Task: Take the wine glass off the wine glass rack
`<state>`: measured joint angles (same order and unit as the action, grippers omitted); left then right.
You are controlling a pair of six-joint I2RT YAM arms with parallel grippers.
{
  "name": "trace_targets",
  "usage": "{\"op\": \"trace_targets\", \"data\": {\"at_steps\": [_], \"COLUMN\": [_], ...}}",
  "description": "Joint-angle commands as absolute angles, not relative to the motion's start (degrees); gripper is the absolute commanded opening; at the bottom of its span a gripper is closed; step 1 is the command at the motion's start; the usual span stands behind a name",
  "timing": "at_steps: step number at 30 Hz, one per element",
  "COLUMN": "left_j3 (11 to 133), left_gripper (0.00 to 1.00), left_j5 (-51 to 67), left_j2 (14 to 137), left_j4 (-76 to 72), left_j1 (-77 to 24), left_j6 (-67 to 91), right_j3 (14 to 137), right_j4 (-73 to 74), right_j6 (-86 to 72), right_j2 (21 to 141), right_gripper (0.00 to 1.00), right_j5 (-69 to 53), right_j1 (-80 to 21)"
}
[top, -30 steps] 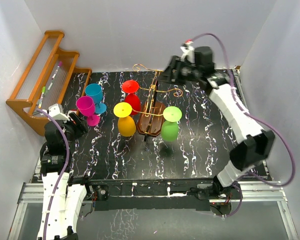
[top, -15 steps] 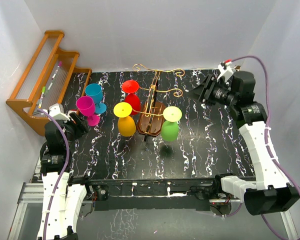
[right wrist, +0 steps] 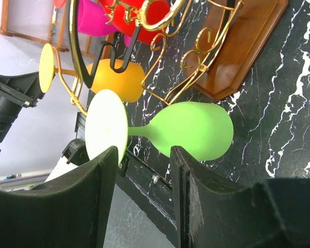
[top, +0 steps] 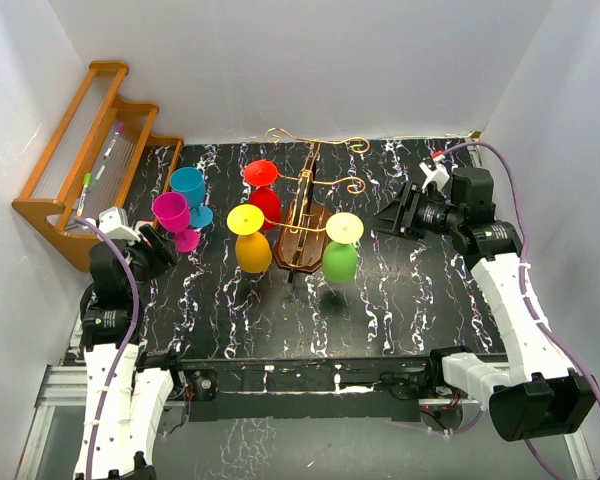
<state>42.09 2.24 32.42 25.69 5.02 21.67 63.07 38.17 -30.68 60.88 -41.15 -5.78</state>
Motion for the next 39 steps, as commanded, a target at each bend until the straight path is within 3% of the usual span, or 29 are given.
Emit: {"op": "trace_targets", "data": {"at_steps": [1,23,39], "left_j3": [41.8,41.5,41.4], "left_gripper": [0.54,0.54,0.54], "left_j5": [2.9,3.3,3.3], "left_j2": [32.3,32.7,32.6], "left_j4": [25.0,24.6,24.6], "left_j1": [4.8,4.7,4.8], "left_j6": [21.5,21.7,21.7], "right_j3": [63.7,63.7,64.6], "right_j4": [32.6,28.7,28.2], "right_j6": [-31.6,-31.6,-31.5], "right_j2": [58.5,63.0,65.9], "right_gripper": [0.46,0.44,0.46], "right_j5": [-43.5,-48.9,-41.7], "right_j1": [-5.8,-6.6,-14.4]}}
